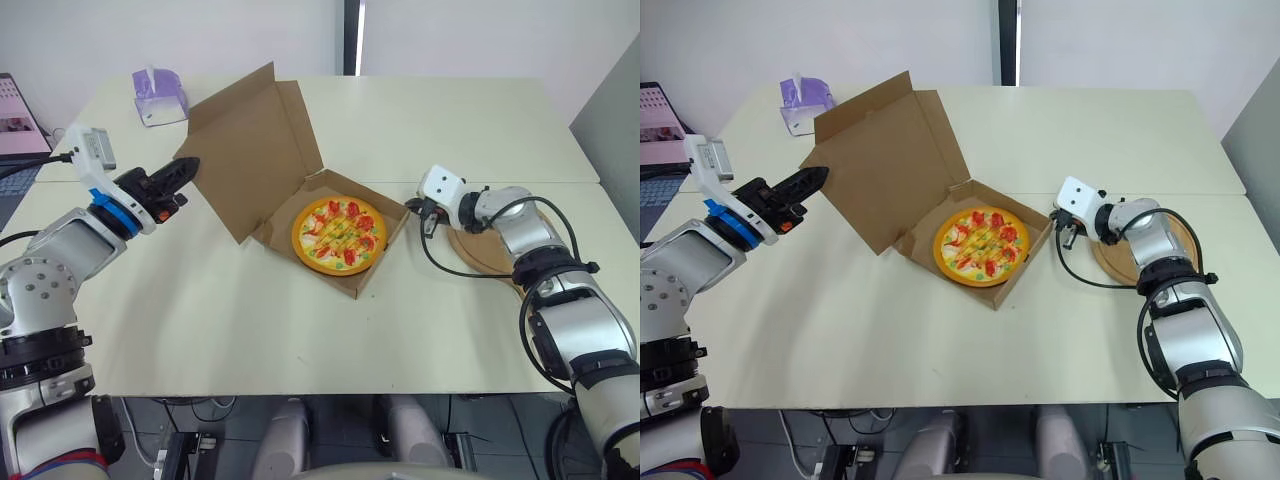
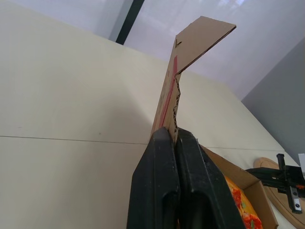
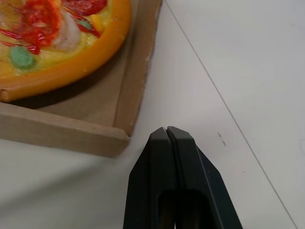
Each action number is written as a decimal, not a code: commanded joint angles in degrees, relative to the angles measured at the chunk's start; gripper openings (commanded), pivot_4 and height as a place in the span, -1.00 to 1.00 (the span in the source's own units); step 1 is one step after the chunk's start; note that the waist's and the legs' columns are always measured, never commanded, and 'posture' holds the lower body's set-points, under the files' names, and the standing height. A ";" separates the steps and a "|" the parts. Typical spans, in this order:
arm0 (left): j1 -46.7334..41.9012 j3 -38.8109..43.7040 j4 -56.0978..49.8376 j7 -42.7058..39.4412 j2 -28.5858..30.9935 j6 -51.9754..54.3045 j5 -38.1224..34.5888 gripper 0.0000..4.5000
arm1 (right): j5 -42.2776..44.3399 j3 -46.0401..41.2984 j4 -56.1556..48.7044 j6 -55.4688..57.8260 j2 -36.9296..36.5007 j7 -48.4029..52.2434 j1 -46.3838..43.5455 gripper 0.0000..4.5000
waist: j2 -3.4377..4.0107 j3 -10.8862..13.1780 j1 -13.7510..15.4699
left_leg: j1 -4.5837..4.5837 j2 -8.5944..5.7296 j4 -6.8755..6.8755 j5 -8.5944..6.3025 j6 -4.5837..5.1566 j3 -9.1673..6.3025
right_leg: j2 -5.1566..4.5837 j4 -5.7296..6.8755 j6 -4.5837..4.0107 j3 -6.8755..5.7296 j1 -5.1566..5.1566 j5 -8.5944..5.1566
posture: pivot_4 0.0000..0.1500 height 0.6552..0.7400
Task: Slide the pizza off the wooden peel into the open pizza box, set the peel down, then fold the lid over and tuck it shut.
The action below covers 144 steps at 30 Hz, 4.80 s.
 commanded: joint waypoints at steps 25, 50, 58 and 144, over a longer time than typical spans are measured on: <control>-18.04 -4.45 13.25 -19.39 -7.52 -5.12 12.25 -1.00 | 8.51 -2.07 -54.34 26.37 -2.06 8.88 24.43 -0.99 | -0.01 0.00 -0.04 | -0.01 0.00 0.08 0.04 -0.06 -0.08 | 0.01 0.16 0.01 -0.06 -0.02 0.01 | 1.00 1.00; -21.91 -6.68 22.85 -30.00 -8.51 -11.45 21.68 -1.00 | 11.41 -1.66 -66.70 37.69 -2.04 3.68 28.85 -0.99 | -0.03 -0.02 -0.01 | 0.02 -0.01 0.15 0.06 -0.05 -0.12 | 0.03 0.33 0.01 -0.08 -0.02 0.01 | 1.00 1.00; -21.40 -7.28 23.84 -30.72 -7.87 -17.42 26.24 -1.00 | 13.60 -11.21 -58.65 35.94 0.03 -6.28 20.52 -0.59 | -0.03 -0.02 -0.02 | 0.05 0.00 0.14 0.06 -0.03 -0.12 | 0.03 0.41 -0.02 -0.08 -0.03 0.04 | 1.00 1.00; -14.92 -9.27 13.89 -20.33 -10.99 -33.62 37.68 -0.99 | 18.83 -11.17 -65.17 48.18 18.74 -32.13 9.96 -1.00 | -0.03 -0.04 -0.27 | 0.12 0.01 0.14 0.06 0.01 -0.16 | 0.05 0.98 -0.04 -0.06 -0.24 0.04 | 1.00 1.00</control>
